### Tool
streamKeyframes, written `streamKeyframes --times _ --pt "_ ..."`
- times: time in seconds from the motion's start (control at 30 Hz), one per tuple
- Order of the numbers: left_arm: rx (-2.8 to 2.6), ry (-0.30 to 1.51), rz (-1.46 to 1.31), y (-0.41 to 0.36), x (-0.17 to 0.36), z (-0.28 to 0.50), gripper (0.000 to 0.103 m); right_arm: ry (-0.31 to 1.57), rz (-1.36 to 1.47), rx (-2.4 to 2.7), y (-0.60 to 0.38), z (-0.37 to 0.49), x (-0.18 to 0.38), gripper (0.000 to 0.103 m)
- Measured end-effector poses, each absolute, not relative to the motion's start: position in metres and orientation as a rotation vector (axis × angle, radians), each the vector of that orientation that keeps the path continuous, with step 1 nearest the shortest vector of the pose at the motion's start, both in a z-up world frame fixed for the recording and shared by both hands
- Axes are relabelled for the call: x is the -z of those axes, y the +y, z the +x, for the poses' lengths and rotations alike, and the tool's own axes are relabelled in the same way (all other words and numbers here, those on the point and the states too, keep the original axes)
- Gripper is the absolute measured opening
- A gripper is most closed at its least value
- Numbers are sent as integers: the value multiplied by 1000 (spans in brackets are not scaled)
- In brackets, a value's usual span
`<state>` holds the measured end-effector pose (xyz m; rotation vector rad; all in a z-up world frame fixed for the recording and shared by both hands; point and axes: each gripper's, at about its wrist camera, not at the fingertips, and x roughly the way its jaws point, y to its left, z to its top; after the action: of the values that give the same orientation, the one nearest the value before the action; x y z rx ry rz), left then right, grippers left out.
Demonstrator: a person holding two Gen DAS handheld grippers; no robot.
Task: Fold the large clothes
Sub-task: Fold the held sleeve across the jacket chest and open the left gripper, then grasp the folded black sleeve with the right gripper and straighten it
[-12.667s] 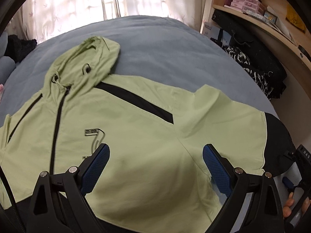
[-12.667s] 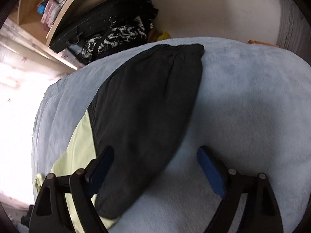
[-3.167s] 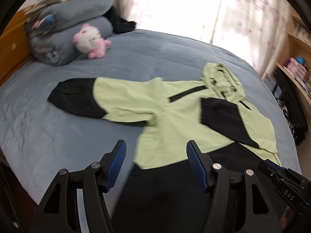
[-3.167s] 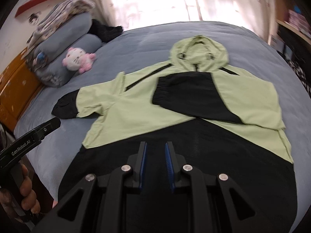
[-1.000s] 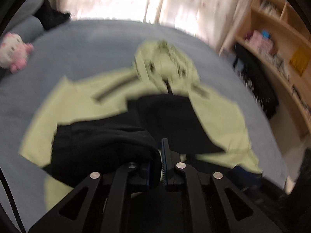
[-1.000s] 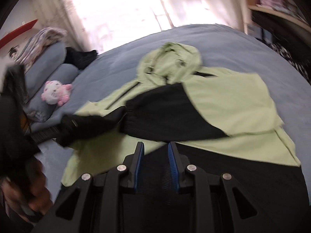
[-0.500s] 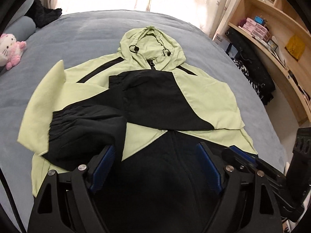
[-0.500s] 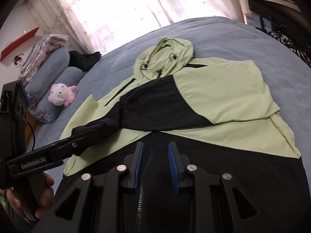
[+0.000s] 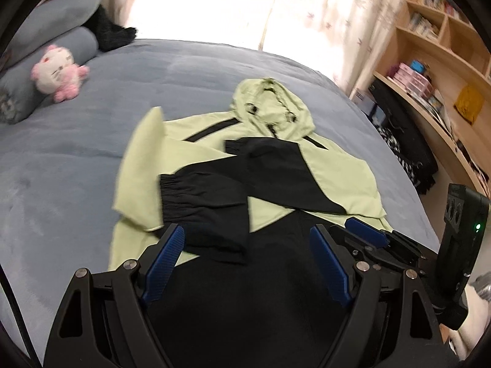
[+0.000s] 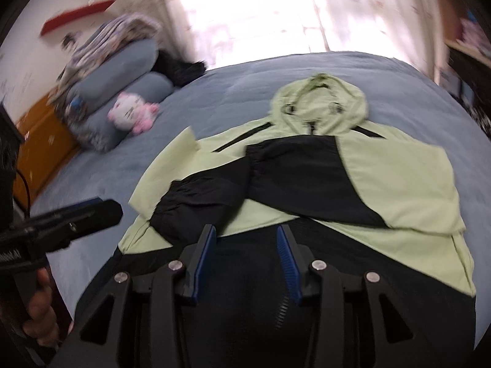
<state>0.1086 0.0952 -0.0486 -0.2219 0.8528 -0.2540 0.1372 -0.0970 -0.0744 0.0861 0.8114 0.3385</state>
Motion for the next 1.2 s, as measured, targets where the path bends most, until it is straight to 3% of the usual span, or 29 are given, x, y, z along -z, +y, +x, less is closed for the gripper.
streamKeyframes --times 0.3,0.63,0.7,0.73,0.8,1.03,1.2 --pt "104 899 -351 178 87 101 82 894 -111 -521 -9 161 104 42" --pt "55 945 -406 214 122 106 82 939 -408 -455 44 189 145 42" --pt "57 950 -416 216 127 108 82 930 -455 -450 48 192 145 29" --pt "59 951 -420 216 128 109 82 920 -466 -457 50 193 142 5" --pt "62 951 -424 214 130 110 82 883 -478 -439 51 197 128 3" --pt "88 937 -404 200 128 112 82 646 -107 -318 -27 219 28 3" --pt "107 939 -384 190 129 112 82 738 191 -79 -126 231 51 11"
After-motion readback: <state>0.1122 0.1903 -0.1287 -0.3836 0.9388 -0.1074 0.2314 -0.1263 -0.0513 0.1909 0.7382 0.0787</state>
